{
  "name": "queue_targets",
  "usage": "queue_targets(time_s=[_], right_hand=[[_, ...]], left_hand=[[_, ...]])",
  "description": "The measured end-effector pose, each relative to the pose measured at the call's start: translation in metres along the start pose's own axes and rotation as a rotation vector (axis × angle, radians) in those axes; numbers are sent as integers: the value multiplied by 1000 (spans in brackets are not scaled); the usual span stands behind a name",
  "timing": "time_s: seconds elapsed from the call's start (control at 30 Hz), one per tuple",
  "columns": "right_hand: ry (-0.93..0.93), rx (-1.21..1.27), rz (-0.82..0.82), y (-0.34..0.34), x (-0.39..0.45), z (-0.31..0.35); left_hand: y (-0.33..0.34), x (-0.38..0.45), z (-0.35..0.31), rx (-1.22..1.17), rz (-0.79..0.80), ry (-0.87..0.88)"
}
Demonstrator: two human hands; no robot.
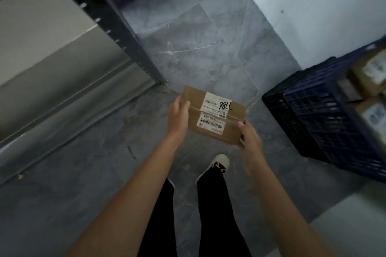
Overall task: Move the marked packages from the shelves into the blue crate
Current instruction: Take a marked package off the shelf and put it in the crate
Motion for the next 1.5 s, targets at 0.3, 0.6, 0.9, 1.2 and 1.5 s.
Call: queue_targets(time_s=[0.3, 0.6, 0.9, 1.2, 1.5], right_hand=[[3, 161, -219, -193, 21, 71], [54, 509, -425, -289, 36, 96], [57, 718, -638, -391, 32, 96], [164, 705, -673, -519, 66, 66], [262, 591, -485, -575, 147, 48]], left_hand=[[211, -27, -90, 101, 250, 51], [374, -30, -173, 288, 665, 122], [514, -79, -177, 461, 886, 51], [617, -108, -122, 532, 837, -96], [667, -90, -73, 570, 696, -93]])
Point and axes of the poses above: each hand's wrist, its own x-axis towards the middle knuckle, its own y-axis out of the palm, z = x × y, the point moved 10 cm from there along x, towards the middle knuckle, and after that the axes turned 2 degrees about y, right-handed, at the moved point
